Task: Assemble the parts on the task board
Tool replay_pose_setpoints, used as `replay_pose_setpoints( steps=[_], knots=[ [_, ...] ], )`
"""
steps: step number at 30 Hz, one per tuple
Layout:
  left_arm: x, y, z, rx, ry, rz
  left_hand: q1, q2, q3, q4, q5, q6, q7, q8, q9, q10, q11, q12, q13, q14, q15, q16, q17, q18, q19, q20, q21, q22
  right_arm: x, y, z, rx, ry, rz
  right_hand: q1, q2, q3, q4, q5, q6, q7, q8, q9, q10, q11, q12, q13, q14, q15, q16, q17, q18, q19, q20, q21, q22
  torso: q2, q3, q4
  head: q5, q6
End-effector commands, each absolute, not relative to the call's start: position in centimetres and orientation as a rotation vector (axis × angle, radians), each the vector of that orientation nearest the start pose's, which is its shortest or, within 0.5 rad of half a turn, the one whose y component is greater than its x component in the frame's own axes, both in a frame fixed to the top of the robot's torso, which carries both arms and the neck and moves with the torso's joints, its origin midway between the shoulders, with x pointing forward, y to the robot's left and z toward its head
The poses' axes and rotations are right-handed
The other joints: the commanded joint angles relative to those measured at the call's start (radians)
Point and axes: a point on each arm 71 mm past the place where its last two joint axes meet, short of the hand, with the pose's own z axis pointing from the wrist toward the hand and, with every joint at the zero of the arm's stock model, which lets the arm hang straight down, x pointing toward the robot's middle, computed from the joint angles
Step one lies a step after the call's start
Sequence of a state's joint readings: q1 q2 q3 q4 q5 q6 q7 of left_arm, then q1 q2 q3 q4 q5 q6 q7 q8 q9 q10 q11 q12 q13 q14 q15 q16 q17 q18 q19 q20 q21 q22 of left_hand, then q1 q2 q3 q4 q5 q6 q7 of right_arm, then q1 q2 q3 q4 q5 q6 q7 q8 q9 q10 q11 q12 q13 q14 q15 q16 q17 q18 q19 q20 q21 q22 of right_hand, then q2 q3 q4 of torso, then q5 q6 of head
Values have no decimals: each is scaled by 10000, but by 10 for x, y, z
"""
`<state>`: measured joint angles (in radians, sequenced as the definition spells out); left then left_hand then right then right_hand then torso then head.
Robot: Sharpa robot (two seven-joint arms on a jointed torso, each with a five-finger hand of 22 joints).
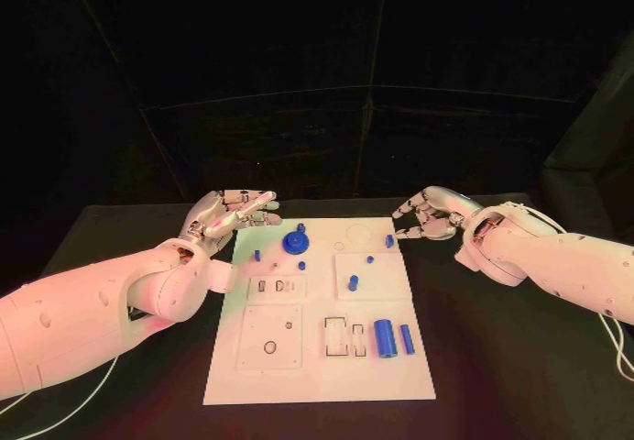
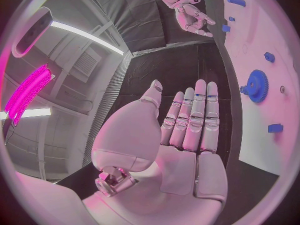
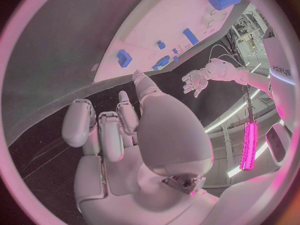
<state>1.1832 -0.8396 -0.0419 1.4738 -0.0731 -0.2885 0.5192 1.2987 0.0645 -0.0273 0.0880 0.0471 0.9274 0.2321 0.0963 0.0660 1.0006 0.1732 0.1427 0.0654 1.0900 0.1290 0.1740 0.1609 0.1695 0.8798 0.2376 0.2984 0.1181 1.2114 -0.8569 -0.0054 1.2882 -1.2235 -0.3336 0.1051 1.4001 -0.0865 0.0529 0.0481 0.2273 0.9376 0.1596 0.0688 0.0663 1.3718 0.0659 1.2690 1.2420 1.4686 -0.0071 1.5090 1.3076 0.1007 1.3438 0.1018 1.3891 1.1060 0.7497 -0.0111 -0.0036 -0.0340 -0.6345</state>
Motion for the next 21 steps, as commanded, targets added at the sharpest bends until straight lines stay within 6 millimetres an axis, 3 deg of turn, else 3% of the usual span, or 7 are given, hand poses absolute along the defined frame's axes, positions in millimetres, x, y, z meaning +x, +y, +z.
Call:
replay_pose_setpoints(
  steps=[1,21],
  knots=[
    [495,220,-179,-9687,13281,-15927,13,59,15,-52,38,49,31,-53,-7,25,74,-37,-8,-21,41,-57,10,137,11,75,-35,-16,528,-275,-178,539,16136,7135,94,7,-2,-46,46,-84,5,-50,-11,-62,36,-26,-14,670,0,19,929,-100,-14,-28,-55,-10,-2,-19,21,-7,-18],
    [496,222,-181,-9714,13266,-15843,13,59,15,-52,38,49,31,-53,-7,25,74,-37,-8,-21,41,-57,10,137,11,75,-35,-16,529,-269,-198,497,16679,7005,125,161,10,-92,95,14,-1,31,25,-33,34,15,36,673,7,21,939,-101,-8,-16,-48,6,-8,-16,20,-34,-94]
  ],
)
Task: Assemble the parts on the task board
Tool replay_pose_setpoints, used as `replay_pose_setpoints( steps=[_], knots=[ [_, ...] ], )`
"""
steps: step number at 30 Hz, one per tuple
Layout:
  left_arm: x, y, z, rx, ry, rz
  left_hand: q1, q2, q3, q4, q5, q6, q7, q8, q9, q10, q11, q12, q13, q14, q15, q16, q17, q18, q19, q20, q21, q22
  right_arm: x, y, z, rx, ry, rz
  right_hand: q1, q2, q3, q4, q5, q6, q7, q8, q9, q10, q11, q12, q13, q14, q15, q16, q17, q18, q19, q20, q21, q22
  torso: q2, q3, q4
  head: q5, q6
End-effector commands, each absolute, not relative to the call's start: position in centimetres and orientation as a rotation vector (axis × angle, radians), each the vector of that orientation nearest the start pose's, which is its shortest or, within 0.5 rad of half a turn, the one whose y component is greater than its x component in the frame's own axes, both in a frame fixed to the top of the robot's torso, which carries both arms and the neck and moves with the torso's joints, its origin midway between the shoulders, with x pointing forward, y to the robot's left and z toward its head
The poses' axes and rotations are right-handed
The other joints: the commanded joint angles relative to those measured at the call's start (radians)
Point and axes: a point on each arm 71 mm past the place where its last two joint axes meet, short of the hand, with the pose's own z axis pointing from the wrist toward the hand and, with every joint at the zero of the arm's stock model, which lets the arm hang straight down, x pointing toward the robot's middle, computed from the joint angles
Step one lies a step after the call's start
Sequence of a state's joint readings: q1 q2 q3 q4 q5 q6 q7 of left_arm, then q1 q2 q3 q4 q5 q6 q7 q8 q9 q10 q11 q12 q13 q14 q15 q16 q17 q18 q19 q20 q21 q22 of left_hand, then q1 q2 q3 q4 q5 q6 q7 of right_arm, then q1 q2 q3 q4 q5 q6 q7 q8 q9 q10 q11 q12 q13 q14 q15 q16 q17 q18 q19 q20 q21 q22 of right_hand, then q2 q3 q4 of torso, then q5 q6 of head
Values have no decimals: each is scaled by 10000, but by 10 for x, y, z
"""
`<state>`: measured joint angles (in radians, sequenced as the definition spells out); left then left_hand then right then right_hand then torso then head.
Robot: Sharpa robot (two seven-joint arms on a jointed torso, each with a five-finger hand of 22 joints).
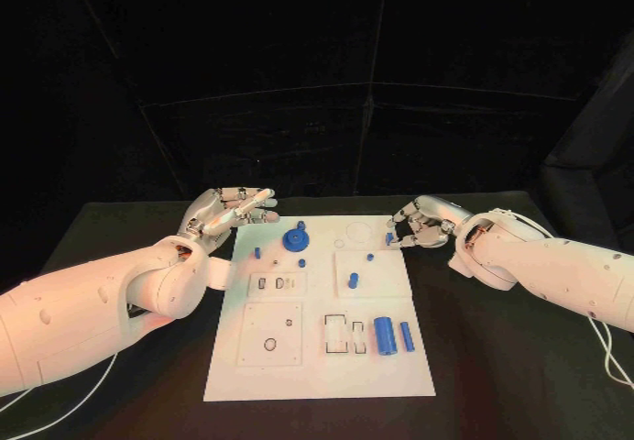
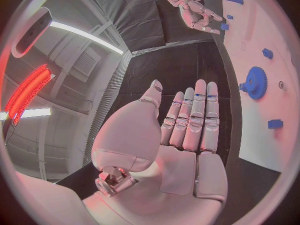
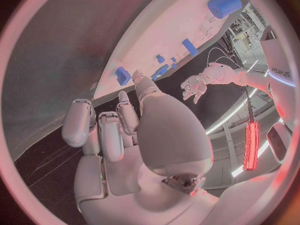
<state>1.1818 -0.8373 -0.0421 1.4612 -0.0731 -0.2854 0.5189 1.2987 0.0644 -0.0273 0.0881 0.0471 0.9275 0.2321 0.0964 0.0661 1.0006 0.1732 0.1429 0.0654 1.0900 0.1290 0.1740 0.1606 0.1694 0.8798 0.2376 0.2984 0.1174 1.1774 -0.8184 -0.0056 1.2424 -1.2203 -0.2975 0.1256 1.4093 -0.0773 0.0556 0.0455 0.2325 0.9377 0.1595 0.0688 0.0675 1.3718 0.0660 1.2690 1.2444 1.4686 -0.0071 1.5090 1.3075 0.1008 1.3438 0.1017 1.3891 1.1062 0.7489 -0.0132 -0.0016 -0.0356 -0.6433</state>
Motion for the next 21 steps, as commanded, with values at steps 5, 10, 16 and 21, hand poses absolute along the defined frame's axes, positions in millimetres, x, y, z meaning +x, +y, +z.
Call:
replay_pose_setpoints(
  steps=[5,10,16,21],
  knots=[
    [497,222,-181,-9720,13267,-15830,31,72,24,-78,38,64,21,-59,-6,41,67,-44,-6,-11,38,-73,17,139,18,74,-42,-18,532,-271,-200,544,16748,6840,34,139,-5,-77,31,67,-7,59,22,-1,27,59,58,676,4,26,956,-105,5,-16,-37,28,1,0,12,-13,-22],
    [497,223,-181,-9725,13264,-15814,31,72,24,-78,38,64,21,-59,-6,41,67,-44,-6,-11,38,-73,17,139,18,74,-42,-18,534,-270,-202,543,16853,6776,40,245,17,-110,-37,221,-28,137,44,52,9,133,135,681,-9,33,977,-107,14,-23,-28,43,-7,4,3,9,-43],
    [497,223,-181,-9730,13263,-15799,31,72,24,-78,38,64,21,-59,-6,41,67,-44,-6,-11,38,-73,17,139,18,74,-42,-18,535,-269,-206,561,16994,6721,39,272,19,-135,-68,320,-46,191,56,63,-5,155,159,681,-20,33,978,-106,13,-30,-28,41,-1,9,3,17,-49],
    [497,223,-181,-9740,13261,-15772,31,72,24,-78,38,64,21,-59,-6,41,67,-44,-6,-11,38,-73,17,139,18,74,-42,-18,536,-268,-208,551,17064,6717,41,302,29,-150,-93,366,-54,215,59,71,-13,170,174,681,-26,32,980,-107,16,-36,-25,46,-7,8,0,23,-55]
  ],
)
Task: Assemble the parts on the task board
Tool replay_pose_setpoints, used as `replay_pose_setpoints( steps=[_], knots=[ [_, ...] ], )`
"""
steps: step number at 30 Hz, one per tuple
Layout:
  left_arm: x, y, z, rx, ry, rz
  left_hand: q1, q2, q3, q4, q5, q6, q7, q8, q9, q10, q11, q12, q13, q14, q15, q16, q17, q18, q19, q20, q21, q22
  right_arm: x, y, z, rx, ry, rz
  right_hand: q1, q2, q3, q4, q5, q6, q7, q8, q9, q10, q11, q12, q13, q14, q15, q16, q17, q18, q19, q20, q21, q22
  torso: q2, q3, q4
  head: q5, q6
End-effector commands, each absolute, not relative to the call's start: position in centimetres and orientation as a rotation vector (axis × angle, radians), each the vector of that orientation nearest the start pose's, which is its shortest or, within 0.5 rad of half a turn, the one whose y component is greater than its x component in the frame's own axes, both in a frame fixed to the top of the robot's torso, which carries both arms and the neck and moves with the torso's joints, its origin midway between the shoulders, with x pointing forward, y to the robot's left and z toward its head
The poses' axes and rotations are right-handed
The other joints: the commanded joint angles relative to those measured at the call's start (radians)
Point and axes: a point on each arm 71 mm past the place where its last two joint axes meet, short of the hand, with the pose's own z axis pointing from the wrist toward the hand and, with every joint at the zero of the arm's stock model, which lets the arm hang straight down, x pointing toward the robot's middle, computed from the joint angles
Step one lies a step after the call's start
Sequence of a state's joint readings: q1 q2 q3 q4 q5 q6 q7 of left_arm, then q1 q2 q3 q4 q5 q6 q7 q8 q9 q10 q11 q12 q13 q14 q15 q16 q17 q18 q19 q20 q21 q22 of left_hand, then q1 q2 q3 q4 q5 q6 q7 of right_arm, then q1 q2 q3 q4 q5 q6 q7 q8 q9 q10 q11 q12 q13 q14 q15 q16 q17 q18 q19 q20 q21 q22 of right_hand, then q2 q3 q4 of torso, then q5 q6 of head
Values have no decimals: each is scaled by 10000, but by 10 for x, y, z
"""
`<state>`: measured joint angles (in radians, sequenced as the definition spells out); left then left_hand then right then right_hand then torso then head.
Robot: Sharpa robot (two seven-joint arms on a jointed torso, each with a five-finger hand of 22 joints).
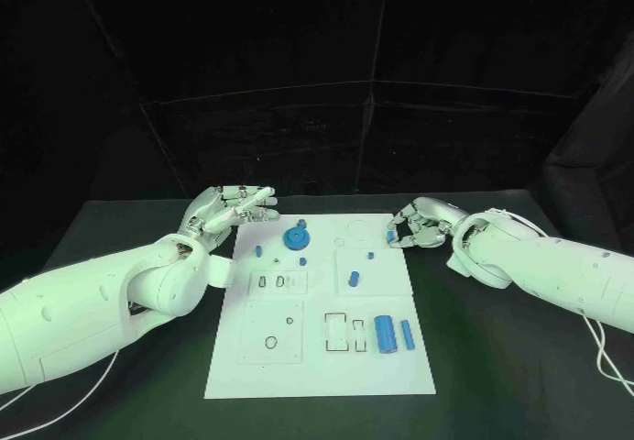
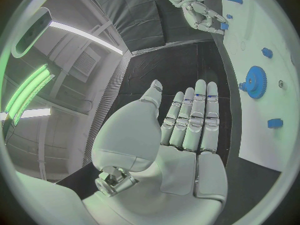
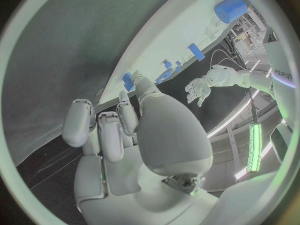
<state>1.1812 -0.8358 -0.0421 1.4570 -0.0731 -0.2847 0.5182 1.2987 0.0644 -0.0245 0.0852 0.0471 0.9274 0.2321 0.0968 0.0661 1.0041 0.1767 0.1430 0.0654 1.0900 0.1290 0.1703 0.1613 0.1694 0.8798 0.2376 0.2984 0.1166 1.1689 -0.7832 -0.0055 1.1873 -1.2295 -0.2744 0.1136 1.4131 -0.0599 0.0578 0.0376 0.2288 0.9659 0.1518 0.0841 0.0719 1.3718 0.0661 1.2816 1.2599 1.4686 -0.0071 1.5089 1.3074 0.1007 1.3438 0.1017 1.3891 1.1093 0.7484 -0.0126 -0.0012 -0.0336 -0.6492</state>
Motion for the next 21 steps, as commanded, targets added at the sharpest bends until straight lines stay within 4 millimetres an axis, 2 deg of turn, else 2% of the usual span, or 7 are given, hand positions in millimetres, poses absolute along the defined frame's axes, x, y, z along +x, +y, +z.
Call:
replay_pose_setpoints(
  steps=[1,21],
  knots=[
    [497,224,-181,-9741,13261,-15768,31,73,-4,-50,38,64,21,-63,-6,5,31,-45,-6,-11,38,-35,10,140,18,74,-42,-10,536,-268,-208,548,17071,6722,3,128,6,-71,-56,84,23,63,15,71,-14,43,19,681,-26,33,981,-107,16,-36,-25,15,-1,1,-3,5,2],
    [497,224,-181,-9749,13263,-15750,31,73,-4,-50,38,64,21,-63,-6,5,31,-45,-6,-11,38,-35,10,140,18,74,-42,-10,537,-264,-210,501,17192,6745,-30,283,65,-96,-141,295,-21,165,25,127,-51,121,98,689,-55,45,1016,-114,38,-61,-5,55,1,12,-5,-10,-32]
  ],
)
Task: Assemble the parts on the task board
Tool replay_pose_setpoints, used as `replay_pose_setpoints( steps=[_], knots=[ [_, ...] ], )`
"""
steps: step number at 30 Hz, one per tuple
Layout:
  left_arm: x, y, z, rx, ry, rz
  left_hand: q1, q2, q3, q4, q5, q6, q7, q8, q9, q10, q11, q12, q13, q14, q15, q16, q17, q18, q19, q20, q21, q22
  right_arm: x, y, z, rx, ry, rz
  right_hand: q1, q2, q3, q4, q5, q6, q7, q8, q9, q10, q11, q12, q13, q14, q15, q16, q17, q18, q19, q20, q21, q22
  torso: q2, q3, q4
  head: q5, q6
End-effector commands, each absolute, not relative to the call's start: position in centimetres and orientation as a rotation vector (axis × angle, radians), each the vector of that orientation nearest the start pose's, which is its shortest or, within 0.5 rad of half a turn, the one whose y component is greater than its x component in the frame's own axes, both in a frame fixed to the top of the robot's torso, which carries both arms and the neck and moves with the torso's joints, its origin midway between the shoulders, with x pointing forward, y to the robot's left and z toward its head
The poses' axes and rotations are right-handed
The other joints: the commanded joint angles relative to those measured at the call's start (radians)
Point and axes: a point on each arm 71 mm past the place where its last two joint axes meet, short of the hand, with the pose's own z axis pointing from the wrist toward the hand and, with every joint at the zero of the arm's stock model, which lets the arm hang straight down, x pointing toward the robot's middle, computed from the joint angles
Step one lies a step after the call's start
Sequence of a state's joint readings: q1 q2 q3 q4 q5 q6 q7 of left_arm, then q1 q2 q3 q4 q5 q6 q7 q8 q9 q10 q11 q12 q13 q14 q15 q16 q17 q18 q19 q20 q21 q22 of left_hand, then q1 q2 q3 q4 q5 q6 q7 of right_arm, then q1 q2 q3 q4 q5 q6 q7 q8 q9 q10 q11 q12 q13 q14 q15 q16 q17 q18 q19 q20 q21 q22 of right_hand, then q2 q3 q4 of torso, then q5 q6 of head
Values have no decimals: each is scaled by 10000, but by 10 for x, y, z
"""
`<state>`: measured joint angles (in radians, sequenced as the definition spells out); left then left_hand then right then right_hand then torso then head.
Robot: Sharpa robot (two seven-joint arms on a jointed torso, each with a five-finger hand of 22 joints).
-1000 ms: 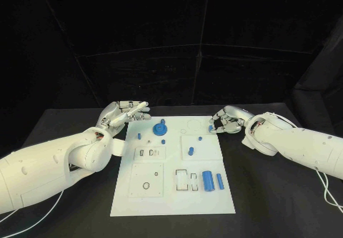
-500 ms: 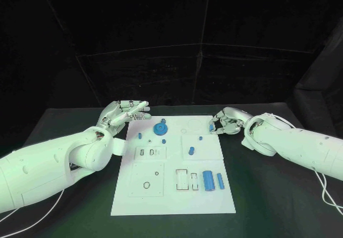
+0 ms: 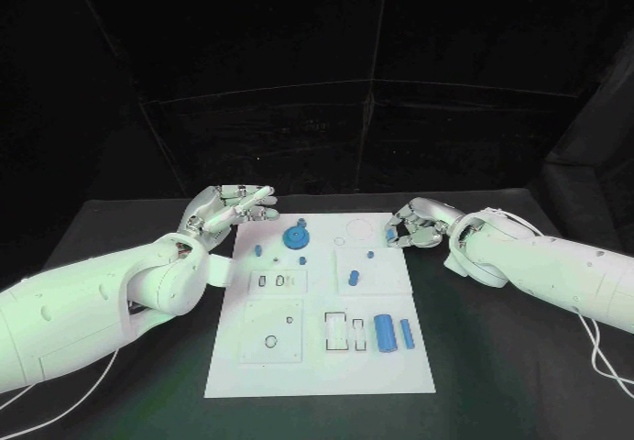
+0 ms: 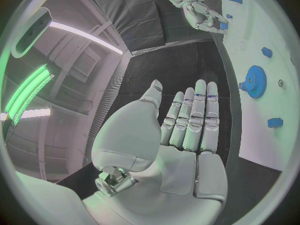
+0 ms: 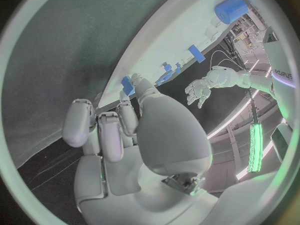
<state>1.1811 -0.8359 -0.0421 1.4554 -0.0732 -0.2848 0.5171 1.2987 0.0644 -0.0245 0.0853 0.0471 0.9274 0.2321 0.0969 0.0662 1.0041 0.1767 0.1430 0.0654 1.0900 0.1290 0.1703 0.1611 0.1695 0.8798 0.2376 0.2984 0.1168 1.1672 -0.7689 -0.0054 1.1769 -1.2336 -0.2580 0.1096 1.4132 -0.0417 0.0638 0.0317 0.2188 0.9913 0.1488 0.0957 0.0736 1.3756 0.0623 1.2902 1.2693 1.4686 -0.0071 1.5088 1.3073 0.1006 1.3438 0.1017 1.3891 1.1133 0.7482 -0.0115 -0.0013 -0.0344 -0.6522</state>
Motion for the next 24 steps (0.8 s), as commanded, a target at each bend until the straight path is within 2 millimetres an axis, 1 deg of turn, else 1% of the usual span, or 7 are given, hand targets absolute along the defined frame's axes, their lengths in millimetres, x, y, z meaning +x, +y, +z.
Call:
replay_pose_setpoints(
  steps=[1,4,5,9,16,23,24],
  knots=[
    [497,224,-181,-9749,13263,-15750,31,73,-4,-51,38,64,21,-64,-7,5,31,-46,-6,-11,38,-36,12,139,18,74,-42,-12,537,-264,-210,501,17192,6745,-30,100,5,-37,-40,41,10,49,9,89,-14,35,4,689,-55,45,1017,-113,38,-61,-5,15,3,1,-4,-1,-2],
    [497,224,-181,-9749,13263,-15750,31,73,-4,-51,38,64,21,-64,-7,5,31,-46,-6,-11,38,-36,12,139,18,74,-42,-12,537,-264,-210,501,17192,6745,-30,100,5,-37,-40,41,10,49,9,89,-14,35,4,689,-55,45,1017,-113,38,-61,-5,15,3,1,-4,-1,-2],
    [497,224,-181,-9751,13264,-15746,31,73,-4,-51,38,64,21,-64,-7,5,31,-46,-6,-11,38,-36,12,139,18,74,-42,-12,538,-263,-211,476,17221,6672,-11,655,463,-100,-679,821,-262,342,47,212,-242,175,160,705,-240,62,1084,-127,91,-215,39,103,-2,-2,5,-5,-5],
    [497,224,-181,-9753,13263,-15743,31,73,-4,-51,38,64,21,-64,-7,5,31,-46,-6,-11,38,-36,12,139,18,74,-42,-12,539,-264,-209,614,16851,6442,71,863,776,-192,-982,967,-335,375,38,253,-314,207,205,714,-309,73,1122,-131,106,-286,49,124,-3,2,1,1,-17],
    [497,225,-181,-9758,13262,-15732,31,73,-4,-51,38,64,21,-64,-7,5,31,-46,-6,-11,38,-36,12,139,18,74,-42,-12,537,-264,-203,854,16197,6178,110,970,1107,-316,-1103,1013,-353,360,15,268,-335,206,220,720,-337,80,1149,-144,136,-327,69,170,0,1,-7,5,11],
    [496,226,-181,-9761,13252,-15715,41,92,3,-76,38,76,20,-75,-5,17,29,-57,-5,-1,36,-58,18,140,28,73,-52,-23,529,-258,-198,1061,15935,6217,43,996,1257,-336,-1122,1027,-356,348,5,286,-338,211,232,729,-340,92,1188,-158,176,-335,98,241,-25,-24,-17,-29,35],
    [496,226,-181,-9761,13252,-15715,41,92,3,-76,38,76,20,-75,-5,17,29,-57,-5,-1,36,-58,18,140,28,73,-52,-23,527,-256,-197,1085,15913,6247,39,998,1266,-337,-1122,1028,-356,347,5,286,-338,210,231,729,-341,92,1189,-160,180,-336,101,247,-17,-14,-11,-31,47]
  ],
)
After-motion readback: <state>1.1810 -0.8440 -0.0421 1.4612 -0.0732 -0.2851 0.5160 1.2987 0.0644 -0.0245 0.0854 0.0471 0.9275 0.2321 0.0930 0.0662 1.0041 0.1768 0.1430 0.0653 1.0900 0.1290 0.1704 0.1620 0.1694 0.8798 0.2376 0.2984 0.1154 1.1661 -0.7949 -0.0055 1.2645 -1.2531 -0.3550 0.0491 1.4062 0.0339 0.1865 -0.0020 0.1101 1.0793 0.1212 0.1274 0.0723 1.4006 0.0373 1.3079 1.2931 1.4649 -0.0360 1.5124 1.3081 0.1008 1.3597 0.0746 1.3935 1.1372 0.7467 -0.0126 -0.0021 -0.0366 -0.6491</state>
